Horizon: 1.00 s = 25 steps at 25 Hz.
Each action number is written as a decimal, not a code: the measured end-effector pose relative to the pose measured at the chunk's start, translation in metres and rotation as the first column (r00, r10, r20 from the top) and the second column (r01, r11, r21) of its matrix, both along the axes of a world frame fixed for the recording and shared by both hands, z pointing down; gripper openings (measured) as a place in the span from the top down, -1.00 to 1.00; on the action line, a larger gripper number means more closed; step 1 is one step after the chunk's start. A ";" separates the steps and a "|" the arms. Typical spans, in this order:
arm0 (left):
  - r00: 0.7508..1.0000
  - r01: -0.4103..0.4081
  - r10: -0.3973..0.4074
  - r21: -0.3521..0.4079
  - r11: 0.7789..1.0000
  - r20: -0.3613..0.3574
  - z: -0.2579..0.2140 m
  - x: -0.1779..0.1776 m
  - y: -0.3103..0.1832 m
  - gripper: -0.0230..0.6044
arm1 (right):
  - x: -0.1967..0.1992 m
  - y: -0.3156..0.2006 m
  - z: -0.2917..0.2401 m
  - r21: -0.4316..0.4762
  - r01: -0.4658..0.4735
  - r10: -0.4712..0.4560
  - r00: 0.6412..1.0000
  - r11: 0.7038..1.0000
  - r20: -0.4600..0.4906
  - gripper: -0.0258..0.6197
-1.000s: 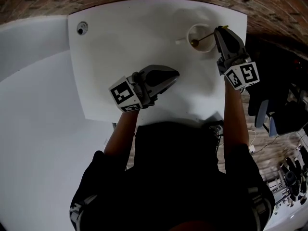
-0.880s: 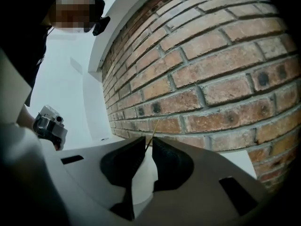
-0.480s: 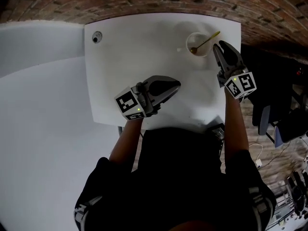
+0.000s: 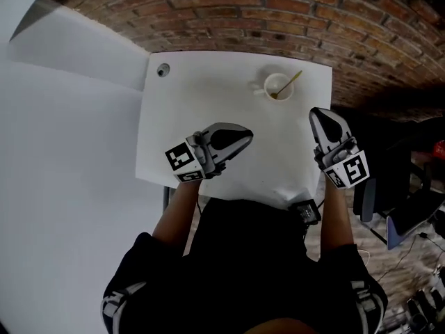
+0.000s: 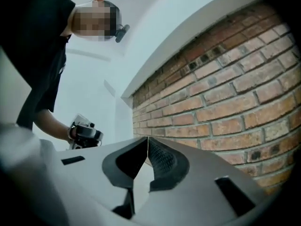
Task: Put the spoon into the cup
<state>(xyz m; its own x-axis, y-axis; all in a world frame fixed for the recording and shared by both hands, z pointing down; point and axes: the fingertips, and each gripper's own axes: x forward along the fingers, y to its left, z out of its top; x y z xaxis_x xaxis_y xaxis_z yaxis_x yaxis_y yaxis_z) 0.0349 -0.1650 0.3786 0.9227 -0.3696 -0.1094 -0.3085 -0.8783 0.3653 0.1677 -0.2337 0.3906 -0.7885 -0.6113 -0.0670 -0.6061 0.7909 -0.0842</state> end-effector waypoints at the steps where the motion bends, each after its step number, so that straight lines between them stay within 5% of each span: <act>1: 1.000 0.000 0.000 0.016 1.000 -0.002 -0.010 0.000 0.006 0.87 | -0.003 0.012 -0.007 0.014 0.021 -0.021 1.000 1.000 0.003 0.89; 7: 0.999 -0.019 0.013 0.105 0.994 0.049 -0.042 -0.015 0.052 0.87 | -0.025 0.095 -0.041 0.066 0.104 -0.105 0.994 0.992 0.004 0.90; 12: 0.998 -0.065 0.065 0.164 0.984 0.006 -0.064 -0.038 0.117 0.87 | -0.056 0.163 -0.055 0.061 0.093 -0.093 0.996 0.994 -0.002 0.90; 20: 0.992 -0.117 0.123 0.112 0.987 -0.042 -0.034 -0.076 0.249 0.87 | -0.108 0.301 -0.039 -0.012 0.105 -0.105 0.994 0.994 -0.027 0.90; 25: 0.989 -0.142 0.147 0.117 0.983 -0.033 -0.032 -0.071 0.304 0.87 | -0.121 0.355 -0.055 0.021 0.159 -0.158 0.987 0.987 -0.040 0.90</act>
